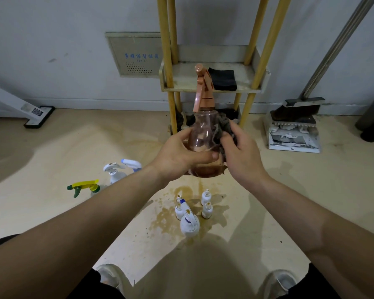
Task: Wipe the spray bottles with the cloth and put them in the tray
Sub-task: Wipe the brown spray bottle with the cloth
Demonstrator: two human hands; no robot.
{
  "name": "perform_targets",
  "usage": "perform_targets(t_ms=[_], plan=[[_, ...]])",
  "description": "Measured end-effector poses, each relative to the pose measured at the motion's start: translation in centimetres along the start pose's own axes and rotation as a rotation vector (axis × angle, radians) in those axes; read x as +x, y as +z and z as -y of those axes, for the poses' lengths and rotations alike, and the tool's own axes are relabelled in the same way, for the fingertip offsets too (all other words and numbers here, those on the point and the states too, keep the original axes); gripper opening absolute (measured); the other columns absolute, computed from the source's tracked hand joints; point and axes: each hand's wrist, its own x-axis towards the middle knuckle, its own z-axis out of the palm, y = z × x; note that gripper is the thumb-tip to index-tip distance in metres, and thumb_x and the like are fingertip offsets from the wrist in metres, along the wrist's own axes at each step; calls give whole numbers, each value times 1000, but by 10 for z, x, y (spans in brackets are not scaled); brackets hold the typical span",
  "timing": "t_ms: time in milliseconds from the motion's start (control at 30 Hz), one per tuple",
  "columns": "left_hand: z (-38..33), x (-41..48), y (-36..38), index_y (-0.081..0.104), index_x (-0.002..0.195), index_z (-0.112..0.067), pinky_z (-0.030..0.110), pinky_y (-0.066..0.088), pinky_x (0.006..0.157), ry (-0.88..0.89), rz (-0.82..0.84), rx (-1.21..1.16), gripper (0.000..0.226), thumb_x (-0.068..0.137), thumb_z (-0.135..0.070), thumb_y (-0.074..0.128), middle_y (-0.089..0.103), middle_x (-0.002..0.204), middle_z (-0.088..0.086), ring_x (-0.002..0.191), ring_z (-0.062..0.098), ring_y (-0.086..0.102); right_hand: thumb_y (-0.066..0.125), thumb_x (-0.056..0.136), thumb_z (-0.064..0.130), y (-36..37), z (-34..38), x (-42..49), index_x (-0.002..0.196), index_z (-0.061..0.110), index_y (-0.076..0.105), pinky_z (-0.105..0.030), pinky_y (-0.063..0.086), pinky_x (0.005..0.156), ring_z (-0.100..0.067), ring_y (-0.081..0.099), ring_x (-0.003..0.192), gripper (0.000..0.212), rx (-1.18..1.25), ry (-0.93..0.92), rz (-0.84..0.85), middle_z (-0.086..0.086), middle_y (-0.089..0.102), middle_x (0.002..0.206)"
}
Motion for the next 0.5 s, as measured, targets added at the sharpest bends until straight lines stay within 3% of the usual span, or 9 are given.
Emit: perform_targets(t_ms=[67,167,333,500], plan=[[-3,1,-5,65,120,-24,18,54,64,-9,-24,-16,53,74,-14,87,76,100,-3,88,10,74,43,105,23,3,-5,-4,133,38,60,-41,56,81,-20,67,94,35,-4,18,51,1,73,102],[-8,1,-14,64,117,-28,16,54,58,-29,-46,-62,52,73,-13,87,77,91,-8,80,6,74,44,107,24,7,-12,-7,145,33,51,-30,51,101,0,61,115,40,-12,36,116,15,68,124],[-7,-2,-13,63,113,-33,20,55,58,-46,-26,-92,53,68,-21,87,76,98,-6,82,9,75,40,105,18,6,-15,-4,148,31,47,-39,47,108,-2,58,123,46,23,56,158,15,64,132],[-9,-3,-8,63,116,-29,22,56,59,-47,-38,-122,52,69,-26,86,76,101,-1,85,12,75,41,105,18,7,-3,-1,155,28,35,-40,37,117,-4,41,140,52,-26,-98,111,11,48,151]])
